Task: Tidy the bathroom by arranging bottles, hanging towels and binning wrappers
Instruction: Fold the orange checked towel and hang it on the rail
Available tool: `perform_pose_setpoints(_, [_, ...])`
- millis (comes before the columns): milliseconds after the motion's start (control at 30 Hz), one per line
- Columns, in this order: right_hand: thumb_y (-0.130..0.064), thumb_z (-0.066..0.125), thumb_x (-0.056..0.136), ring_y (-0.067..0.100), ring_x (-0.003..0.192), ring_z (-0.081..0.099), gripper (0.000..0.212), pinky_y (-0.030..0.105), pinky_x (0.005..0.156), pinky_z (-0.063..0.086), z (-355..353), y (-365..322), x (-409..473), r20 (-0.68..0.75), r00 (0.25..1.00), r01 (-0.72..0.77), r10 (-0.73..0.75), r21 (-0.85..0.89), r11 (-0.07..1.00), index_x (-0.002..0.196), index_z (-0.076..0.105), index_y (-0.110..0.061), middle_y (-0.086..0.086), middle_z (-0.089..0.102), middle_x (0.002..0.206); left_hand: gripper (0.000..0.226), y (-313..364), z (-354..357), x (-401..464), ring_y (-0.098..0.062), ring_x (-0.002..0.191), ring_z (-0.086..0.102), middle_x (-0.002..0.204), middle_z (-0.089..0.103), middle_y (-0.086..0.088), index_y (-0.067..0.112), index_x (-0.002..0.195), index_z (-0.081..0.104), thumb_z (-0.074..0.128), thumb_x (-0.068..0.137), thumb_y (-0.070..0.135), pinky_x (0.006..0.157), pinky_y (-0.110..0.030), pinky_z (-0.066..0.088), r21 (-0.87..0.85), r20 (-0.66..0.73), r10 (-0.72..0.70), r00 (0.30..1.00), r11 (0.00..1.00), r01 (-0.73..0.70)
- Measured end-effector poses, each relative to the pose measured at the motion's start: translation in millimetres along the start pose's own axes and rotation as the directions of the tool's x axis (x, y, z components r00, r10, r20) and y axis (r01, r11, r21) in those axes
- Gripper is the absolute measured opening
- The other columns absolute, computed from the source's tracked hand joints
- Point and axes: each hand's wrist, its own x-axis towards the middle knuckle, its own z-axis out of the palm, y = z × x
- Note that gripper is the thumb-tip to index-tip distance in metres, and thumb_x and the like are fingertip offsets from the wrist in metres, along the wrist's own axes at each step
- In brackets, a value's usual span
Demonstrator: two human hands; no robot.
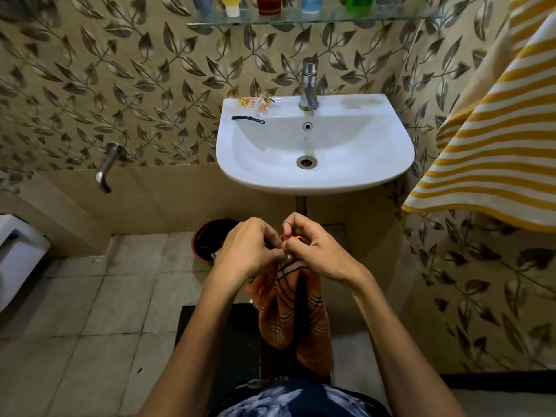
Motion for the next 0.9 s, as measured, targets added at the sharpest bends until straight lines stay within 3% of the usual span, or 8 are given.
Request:
perform_pose_setpoints(133, [-0.016, 0.053, 0.083, 0.010, 0.067, 0.043, 0.012, 0.027, 0.064, 0.038, -3, 4, -1, 0.003, 1.000, -0.022, 0.022, -0.068, 0.997, 0.079, 0.047, -0.026, -0.004, 0.051, 0.075, 0.010, 0, -2, -2, -0.012, 0.078, 0.063, 0.078, 0.070, 0.005, 0.027, 0.070, 0.071, 0.072, 0.075, 0.035, 0.064, -0.027, 0.047, -0.021, -0.076, -0.077, 0.994, 0.997, 0.076])
perform_pose_setpoints(267, [-0.006, 0.053, 0.078, 0.016, 0.064, 0.051, 0.021, 0.037, 0.057, 0.043, 0, 13, 3, -0.150, 0.987, 0.006, -0.052, -0.289, 0.957, 0.075, 0.048, -0.026, -0.006, 0.056, 0.072, 0.011, 8, -8, -10, -0.009, 0.079, 0.060, 0.081, 0.068, 0.008, 0.026, 0.076, 0.073, 0.072, 0.076, 0.037, 0.061, -0.023, 0.041, -0.049, -0.156, -0.090, 0.984, 0.995, 0.083])
perform_pose_setpoints(400, [0.003, 0.052, 0.067, 0.008, 0.067, 0.050, 0.029, 0.024, 0.058, 0.039, -1, 26, 5, -0.319, 0.922, 0.052, -0.222, -0.464, 0.884, 0.069, 0.046, -0.025, -0.008, 0.053, 0.074, 0.011, 17, -14, -21, -0.005, 0.076, 0.061, 0.080, 0.069, 0.009, 0.026, 0.076, 0.074, 0.073, 0.076, 0.037, 0.061, -0.021, 0.043, -0.058, -0.178, -0.067, 0.982, 0.997, 0.058])
perform_pose_setpoints(500, [0.002, 0.050, 0.068, 0.014, 0.065, 0.056, 0.023, 0.033, 0.061, 0.048, -11, 43, -1, -0.333, 0.934, -0.033, -0.128, -0.439, 0.898, 0.069, 0.051, -0.021, -0.004, 0.058, 0.072, 0.011, 16, -27, -29, -0.001, 0.073, 0.059, 0.071, 0.065, 0.015, 0.026, 0.073, 0.073, 0.074, 0.074, 0.037, 0.061, -0.019, 0.046, -0.101, -0.246, -0.077, 0.966, 0.993, 0.054])
perform_pose_setpoints(600, [-0.007, 0.057, 0.074, 0.012, 0.083, 0.061, 0.019, 0.028, 0.076, 0.051, -4, 40, -4, -0.167, 0.986, -0.038, -0.007, -0.266, 0.963, 0.085, 0.057, -0.022, -0.005, 0.061, 0.087, 0.009, 17, -34, -34, 0.006, 0.066, 0.054, 0.063, 0.056, 0.022, 0.026, 0.073, 0.073, 0.075, 0.074, 0.035, 0.054, -0.013, 0.039, -0.114, -0.291, -0.076, 0.954, 0.992, 0.044])
perform_pose_setpoints(700, [-0.017, 0.061, 0.081, 0.005, 0.094, 0.059, 0.017, 0.029, 0.088, 0.050, 6, 33, 1, -0.140, 0.987, 0.039, -0.081, -0.283, 0.958, 0.094, 0.059, -0.026, -0.010, 0.060, 0.096, 0.009, 16, -34, -35, 0.007, 0.065, 0.053, 0.061, 0.055, 0.021, 0.025, 0.074, 0.074, 0.076, 0.073, 0.034, 0.054, -0.012, 0.039, -0.113, -0.308, -0.078, 0.948, 0.993, 0.046])
perform_pose_setpoints(767, [-0.020, 0.061, 0.084, 0.004, 0.092, 0.062, 0.009, 0.032, 0.087, 0.052, 9, 31, 1, -0.164, 0.982, 0.047, -0.098, -0.292, 0.955, 0.093, 0.062, -0.024, -0.012, 0.064, 0.092, 0.009, 16, -34, -37, 0.008, 0.063, 0.053, 0.060, 0.055, 0.022, 0.025, 0.074, 0.074, 0.075, 0.074, 0.034, 0.054, -0.012, 0.040, -0.123, -0.328, -0.084, 0.941, 0.991, 0.046])
perform_pose_setpoints(900, [-0.028, 0.055, 0.092, 0.002, 0.081, 0.063, 0.011, 0.021, 0.074, 0.048, 12, 31, -6, -0.171, 0.982, 0.027, -0.074, -0.260, 0.965, 0.093, 0.065, -0.024, -0.010, 0.067, 0.084, 0.008, 13, -35, -42, 0.007, 0.062, 0.052, 0.060, 0.054, 0.022, 0.025, 0.075, 0.073, 0.075, 0.074, 0.032, 0.053, -0.012, 0.038, -0.170, -0.376, -0.108, 0.920, 0.984, 0.046])
